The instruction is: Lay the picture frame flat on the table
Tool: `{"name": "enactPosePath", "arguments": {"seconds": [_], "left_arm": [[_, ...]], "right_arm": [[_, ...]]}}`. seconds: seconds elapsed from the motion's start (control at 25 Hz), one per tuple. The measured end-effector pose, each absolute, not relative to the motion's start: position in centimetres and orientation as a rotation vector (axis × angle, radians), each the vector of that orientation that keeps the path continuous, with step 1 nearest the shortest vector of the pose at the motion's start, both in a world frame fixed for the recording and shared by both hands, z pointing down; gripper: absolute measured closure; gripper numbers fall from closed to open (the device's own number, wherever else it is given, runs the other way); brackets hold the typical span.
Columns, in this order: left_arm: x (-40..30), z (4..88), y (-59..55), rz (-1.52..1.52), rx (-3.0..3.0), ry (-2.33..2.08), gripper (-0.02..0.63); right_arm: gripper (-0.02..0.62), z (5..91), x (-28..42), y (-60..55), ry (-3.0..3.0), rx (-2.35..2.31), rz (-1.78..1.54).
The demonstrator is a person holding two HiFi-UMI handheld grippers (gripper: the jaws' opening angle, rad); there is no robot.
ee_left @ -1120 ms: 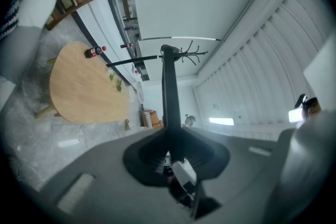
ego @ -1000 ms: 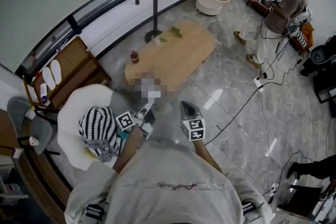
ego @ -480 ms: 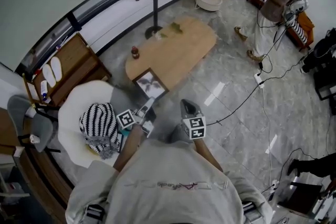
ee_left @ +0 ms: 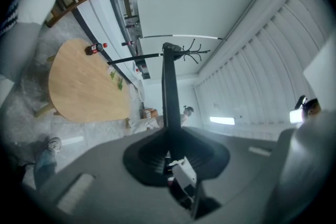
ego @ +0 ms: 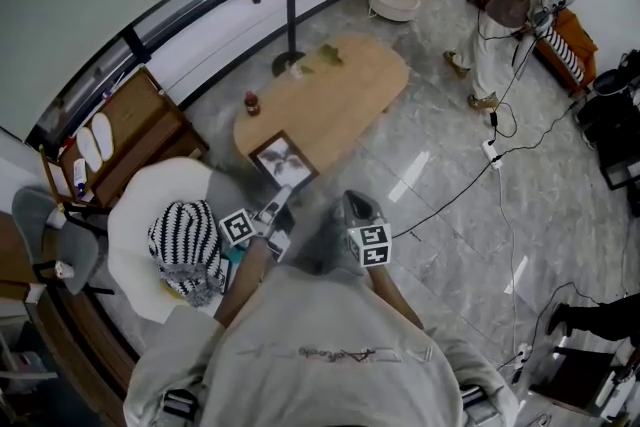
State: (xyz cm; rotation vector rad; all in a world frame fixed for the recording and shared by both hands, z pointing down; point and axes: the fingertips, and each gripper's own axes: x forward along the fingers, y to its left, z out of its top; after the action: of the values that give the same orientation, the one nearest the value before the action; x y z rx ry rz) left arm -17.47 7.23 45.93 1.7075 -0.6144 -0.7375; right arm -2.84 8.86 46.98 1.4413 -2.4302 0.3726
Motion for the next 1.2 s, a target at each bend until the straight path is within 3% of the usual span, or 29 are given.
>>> {"name": "enactPosePath", "arguments": {"seconds": [1.2], "left_arm": [[-8.2, 44.2, -18.1, -0.734, 1.719, -0.643, 0.538]], "right_arm": [[0.592, 45.2, 5.8, -16.7, -2.468, 1.423, 0.38]]}}
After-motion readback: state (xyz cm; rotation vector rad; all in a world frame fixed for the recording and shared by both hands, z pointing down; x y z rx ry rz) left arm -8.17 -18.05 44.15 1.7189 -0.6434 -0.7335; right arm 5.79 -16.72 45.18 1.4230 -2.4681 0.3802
